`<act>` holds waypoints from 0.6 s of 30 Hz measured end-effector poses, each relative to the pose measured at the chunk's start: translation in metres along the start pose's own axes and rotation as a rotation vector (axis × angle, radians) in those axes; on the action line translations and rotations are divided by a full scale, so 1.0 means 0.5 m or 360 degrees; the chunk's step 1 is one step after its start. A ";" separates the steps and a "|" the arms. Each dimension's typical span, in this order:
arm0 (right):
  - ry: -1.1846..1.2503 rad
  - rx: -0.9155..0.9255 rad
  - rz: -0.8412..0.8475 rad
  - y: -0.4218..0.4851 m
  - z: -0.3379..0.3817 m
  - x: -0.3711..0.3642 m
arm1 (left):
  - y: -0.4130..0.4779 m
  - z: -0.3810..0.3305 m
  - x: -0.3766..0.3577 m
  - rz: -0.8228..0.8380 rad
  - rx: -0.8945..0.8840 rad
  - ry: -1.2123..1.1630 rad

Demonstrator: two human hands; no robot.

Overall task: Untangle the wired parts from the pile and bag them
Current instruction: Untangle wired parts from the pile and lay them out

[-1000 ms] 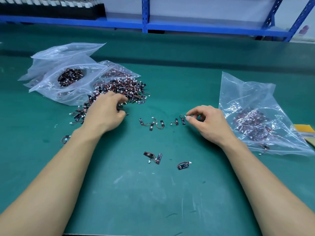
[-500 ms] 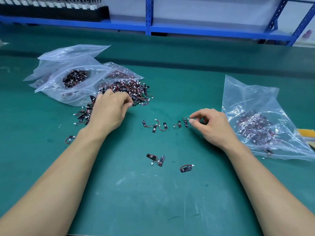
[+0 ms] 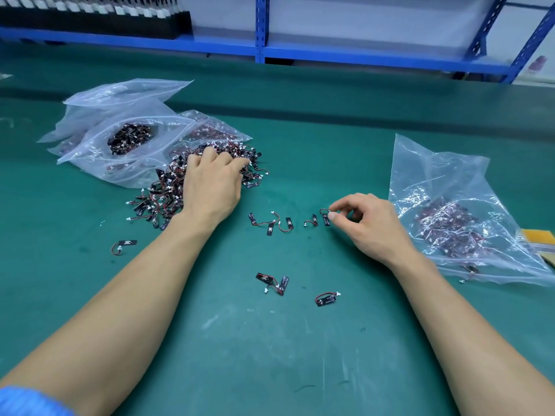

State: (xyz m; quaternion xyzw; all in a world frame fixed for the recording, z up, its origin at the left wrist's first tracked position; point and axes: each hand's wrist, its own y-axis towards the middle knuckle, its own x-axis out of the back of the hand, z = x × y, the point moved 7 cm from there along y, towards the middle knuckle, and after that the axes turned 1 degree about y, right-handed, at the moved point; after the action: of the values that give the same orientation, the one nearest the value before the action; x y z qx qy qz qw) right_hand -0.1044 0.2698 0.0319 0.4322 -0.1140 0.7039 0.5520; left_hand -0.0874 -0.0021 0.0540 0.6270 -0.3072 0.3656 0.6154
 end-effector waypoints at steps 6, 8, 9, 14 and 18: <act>0.0013 -0.0019 -0.0001 0.001 -0.003 0.001 | 0.008 0.004 -0.026 0.0113 0.0061 0.0059; 0.0002 -0.0011 0.0002 0.001 -0.001 0.000 | 0.009 0.007 -0.022 0.0097 0.0077 0.0051; 0.0001 -0.0007 0.0003 0.001 -0.001 0.000 | 0.010 0.008 -0.018 0.0082 0.0089 0.0050; 0.0014 -0.0005 -0.0016 -0.001 0.000 0.003 | 0.011 0.014 -0.009 0.0050 0.0131 0.0045; 0.0009 -0.0015 -0.0030 -0.001 0.000 0.004 | 0.010 0.017 -0.012 0.0038 0.0118 0.0037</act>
State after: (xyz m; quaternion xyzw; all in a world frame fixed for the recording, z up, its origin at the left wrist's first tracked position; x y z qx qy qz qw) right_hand -0.1040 0.2714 0.0332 0.4287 -0.1116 0.6993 0.5610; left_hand -0.0944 -0.0114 0.0520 0.6414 -0.2938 0.3912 0.5910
